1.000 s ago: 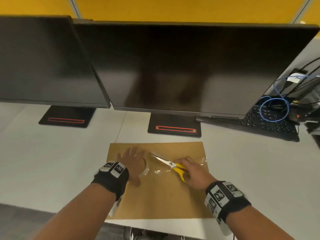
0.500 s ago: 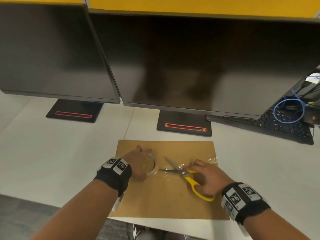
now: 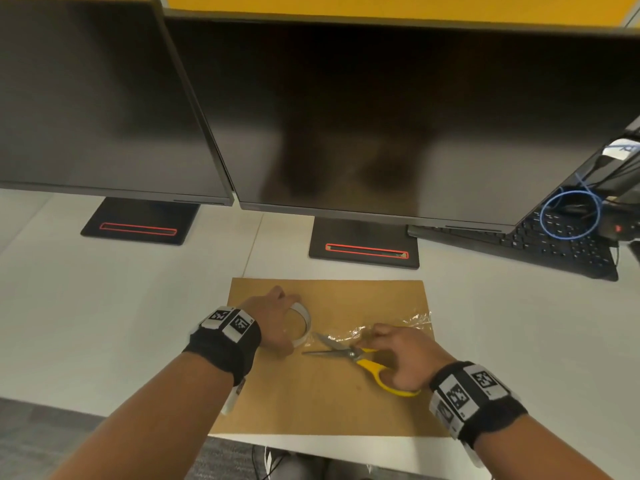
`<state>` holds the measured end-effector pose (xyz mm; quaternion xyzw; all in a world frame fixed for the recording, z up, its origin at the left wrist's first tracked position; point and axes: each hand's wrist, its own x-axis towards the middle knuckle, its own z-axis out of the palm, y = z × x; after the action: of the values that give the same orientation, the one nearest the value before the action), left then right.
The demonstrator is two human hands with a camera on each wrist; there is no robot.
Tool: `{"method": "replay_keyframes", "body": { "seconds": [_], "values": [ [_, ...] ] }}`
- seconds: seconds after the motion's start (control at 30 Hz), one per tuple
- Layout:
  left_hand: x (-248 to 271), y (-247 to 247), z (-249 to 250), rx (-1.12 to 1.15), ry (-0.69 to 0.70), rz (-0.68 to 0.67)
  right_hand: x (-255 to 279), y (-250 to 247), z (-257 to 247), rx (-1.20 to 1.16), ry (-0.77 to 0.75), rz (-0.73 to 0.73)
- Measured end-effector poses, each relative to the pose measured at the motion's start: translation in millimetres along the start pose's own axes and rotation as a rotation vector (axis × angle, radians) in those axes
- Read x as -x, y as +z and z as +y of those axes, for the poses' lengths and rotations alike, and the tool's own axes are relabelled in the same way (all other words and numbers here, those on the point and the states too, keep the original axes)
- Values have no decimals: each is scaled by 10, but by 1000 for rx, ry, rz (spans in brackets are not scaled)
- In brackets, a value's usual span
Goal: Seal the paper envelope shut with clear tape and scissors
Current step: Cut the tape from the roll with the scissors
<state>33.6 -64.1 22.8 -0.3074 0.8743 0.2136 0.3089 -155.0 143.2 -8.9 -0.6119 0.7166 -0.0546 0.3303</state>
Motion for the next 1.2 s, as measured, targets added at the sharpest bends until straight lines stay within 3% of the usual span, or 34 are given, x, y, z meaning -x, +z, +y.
{"method": "replay_keyframes", "body": {
  "seconds": [1.2],
  "values": [
    [8,-13,27,-14,-15,26,-103,67,41,-65,55,39]
  ]
}}
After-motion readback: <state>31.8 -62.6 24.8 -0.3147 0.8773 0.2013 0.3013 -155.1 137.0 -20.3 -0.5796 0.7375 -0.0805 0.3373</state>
